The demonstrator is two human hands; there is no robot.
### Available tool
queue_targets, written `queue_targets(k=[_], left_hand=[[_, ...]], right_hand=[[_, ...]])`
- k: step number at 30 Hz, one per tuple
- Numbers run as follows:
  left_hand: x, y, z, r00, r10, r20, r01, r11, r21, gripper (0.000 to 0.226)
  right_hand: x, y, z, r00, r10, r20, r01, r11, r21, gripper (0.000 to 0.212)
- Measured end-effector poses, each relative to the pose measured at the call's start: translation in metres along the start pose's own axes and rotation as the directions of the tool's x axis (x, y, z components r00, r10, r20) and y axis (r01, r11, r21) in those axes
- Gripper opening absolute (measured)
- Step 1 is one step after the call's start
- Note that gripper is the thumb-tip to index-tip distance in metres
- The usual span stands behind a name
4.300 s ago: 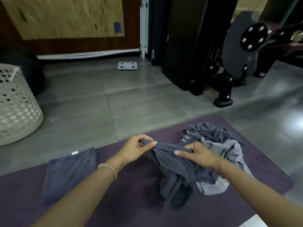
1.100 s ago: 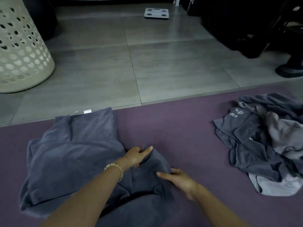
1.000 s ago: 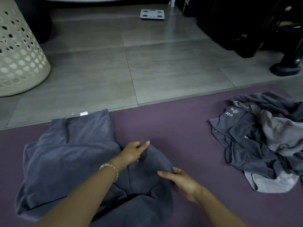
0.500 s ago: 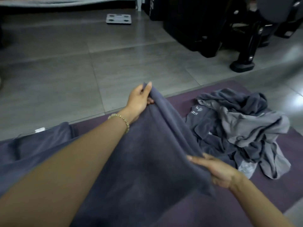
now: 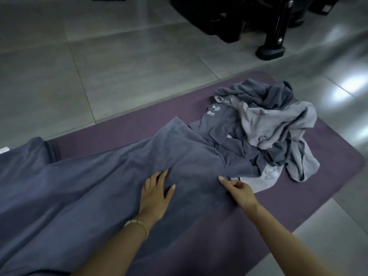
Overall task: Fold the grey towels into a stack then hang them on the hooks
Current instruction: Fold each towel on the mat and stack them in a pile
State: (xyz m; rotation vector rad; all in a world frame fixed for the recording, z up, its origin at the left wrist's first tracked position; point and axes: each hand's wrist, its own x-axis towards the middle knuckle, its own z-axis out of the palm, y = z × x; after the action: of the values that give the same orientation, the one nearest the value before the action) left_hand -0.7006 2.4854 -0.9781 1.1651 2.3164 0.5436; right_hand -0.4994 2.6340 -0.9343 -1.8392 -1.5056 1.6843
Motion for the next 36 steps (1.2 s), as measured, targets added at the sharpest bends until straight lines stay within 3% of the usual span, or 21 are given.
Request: queue_targets(k=[2,4,7,11,15,17,19,21,22,23,25,27,29,31,33,36], left_hand=[[-0.011,-0.002,0.009,1.000,-0.003,0.019,0.002,0.999,0.035,0.067],[-0.015,-0.002,0.014,0.999,0.014,0.039,-0.016,0.998,0.058,0.093],[-0.016,0.000,0.014,0.998,0.003,0.067,-0.009,0.997,0.080,0.111],[-0.019,0.003,0.011,0.995,0.014,0.099,-0.023,0.996,0.090,0.099],[-0.023,0.006,0.012,0.992,0.013,0.123,-0.024,0.996,0.091,0.095],[-0.028,0.007,0.013,0.991,0.010,0.131,-0.023,0.995,0.097,0.083],[-0.034,0.012,0.018,0.989,0.017,0.144,-0.025,0.998,0.055,0.059],[-0.040,0.022,0.024,0.995,0.045,0.091,-0.034,0.993,-0.110,0.050],[-0.043,0.027,0.025,0.999,0.035,0.042,-0.025,0.971,-0.237,0.051],[-0.044,0.031,0.025,1.000,0.014,0.000,-0.014,0.933,-0.359,0.051],[-0.046,0.033,0.025,0.999,0.032,-0.013,-0.035,0.912,-0.408,0.051],[-0.049,0.028,0.026,0.984,0.145,0.106,-0.124,0.975,-0.183,0.070],[-0.051,0.021,0.028,0.960,0.183,0.211,-0.190,0.982,0.016,0.092],[-0.051,0.017,0.031,0.946,0.181,0.269,-0.222,0.966,0.130,0.106],[-0.052,0.016,0.033,0.936,0.191,0.295,-0.252,0.950,0.184,0.106],[-0.054,0.014,0.035,0.934,0.201,0.295,-0.260,0.950,0.175,0.101]], right_hand=[[-0.007,0.002,-0.001,0.997,0.047,0.055,-0.047,0.999,-0.002,0.035],[-0.012,0.003,-0.006,0.985,0.104,0.139,-0.109,0.994,0.029,0.027],[-0.021,-0.001,-0.019,0.936,0.154,0.316,-0.226,0.952,0.205,0.020],[-0.028,-0.005,-0.025,0.859,0.161,0.486,-0.374,0.846,0.380,0.028],[-0.031,-0.006,-0.021,0.826,0.109,0.553,-0.409,0.791,0.455,0.037],[-0.031,-0.007,-0.016,0.814,0.072,0.577,-0.420,0.759,0.497,0.035],[-0.032,-0.006,-0.005,0.848,0.056,0.527,-0.337,0.824,0.455,0.038],[-0.031,0.003,0.013,0.910,-0.006,0.414,-0.055,0.989,0.136,0.033],[-0.029,0.010,0.021,0.921,-0.067,0.384,0.118,0.987,-0.111,0.026],[-0.025,0.020,0.028,0.914,-0.121,0.387,0.251,0.918,-0.307,0.020],[-0.020,0.034,0.036,0.906,-0.156,0.393,0.340,0.822,-0.457,0.018],[-0.019,0.040,0.040,0.919,-0.286,0.272,0.372,0.859,-0.351,0.012],[-0.021,0.041,0.043,0.940,-0.324,0.110,0.333,0.939,-0.080,0.028],[-0.020,0.036,0.046,0.976,-0.203,0.072,0.204,0.979,-0.005,0.033],[-0.017,0.031,0.050,0.994,-0.055,0.099,0.069,0.988,-0.141,0.029],[-0.019,0.028,0.052,0.994,0.068,0.085,-0.061,0.995,-0.080,0.027]])
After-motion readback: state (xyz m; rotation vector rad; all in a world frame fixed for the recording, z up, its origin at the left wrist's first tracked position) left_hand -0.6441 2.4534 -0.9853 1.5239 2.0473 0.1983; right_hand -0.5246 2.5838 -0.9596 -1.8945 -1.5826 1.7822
